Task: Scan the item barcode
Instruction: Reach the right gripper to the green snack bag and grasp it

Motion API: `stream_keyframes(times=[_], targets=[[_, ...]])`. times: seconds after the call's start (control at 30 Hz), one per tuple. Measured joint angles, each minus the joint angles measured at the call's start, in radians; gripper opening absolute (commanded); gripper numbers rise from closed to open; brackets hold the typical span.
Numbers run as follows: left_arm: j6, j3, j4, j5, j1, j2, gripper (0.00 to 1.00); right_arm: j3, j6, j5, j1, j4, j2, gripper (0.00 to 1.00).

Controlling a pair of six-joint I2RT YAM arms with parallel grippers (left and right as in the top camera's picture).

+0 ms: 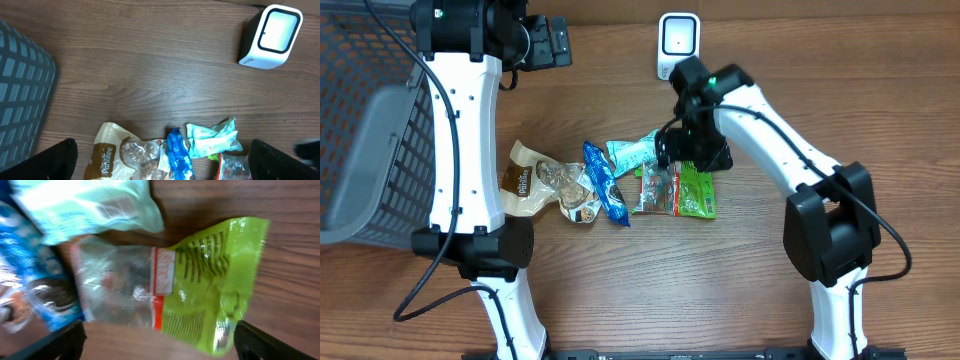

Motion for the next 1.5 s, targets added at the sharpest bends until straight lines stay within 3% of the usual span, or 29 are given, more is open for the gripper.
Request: stream_keyframes(times=[0.23, 0.33, 0.43, 0.67, 0.77, 0.8, 0.9, 1.03, 1.2, 1.4, 1.5], targets=[[0.000, 0.000, 0.000, 0.000, 0.000, 0.000, 1.00, -0.134, -0.023, -0.002, 0.006, 0.157, 0.003, 1.00], [0.000, 0.000, 0.000, 0.000, 0.000, 0.000, 1.00, -0.182, -0.040, -0.022, 0.007, 0.222, 0.003, 0.92], [0.000, 0.000, 0.000, 0.000, 0.000, 0.000, 1.00, -0.209, -0.047, -0.036, 0.008, 0.241, 0.003, 0.74], [0.000, 0.000, 0.000, 0.000, 0.000, 0.000, 1.00, -0.219, -0.042, -0.058, 0.008, 0.227, 0.003, 0.20], [0.000, 0.000, 0.000, 0.000, 0.000, 0.000, 1.00, -0.219, -0.033, -0.062, 0.008, 0.224, 0.003, 0.11], [0.000, 0.000, 0.000, 0.000, 0.000, 0.000, 1.00, -0.219, -0.031, -0.062, 0.008, 0.223, 0.003, 0.12], [0.000, 0.000, 0.000, 0.000, 0.000, 0.000, 1.00, -0.219, -0.022, -0.066, 0.008, 0.216, 0.003, 0.42], [0.000, 0.000, 0.000, 0.000, 0.000, 0.000, 1.00, -0.219, -0.019, -0.109, 0.005, 0.196, 0.003, 0.99], [0.000, 0.000, 0.000, 0.000, 0.000, 0.000, 1.00, -0.219, 0.033, -0.154, 0.002, 0.229, 0.003, 1.00], [0.000, 0.000, 0.000, 0.000, 0.000, 0.000, 1.00, -0.243, 0.212, -0.104, 0.025, 0.329, -0.003, 1.00], [0.000, 0.000, 0.000, 0.000, 0.000, 0.000, 1.00, -0.280, 0.297, -0.045, 0.061, 0.375, -0.025, 0.95]])
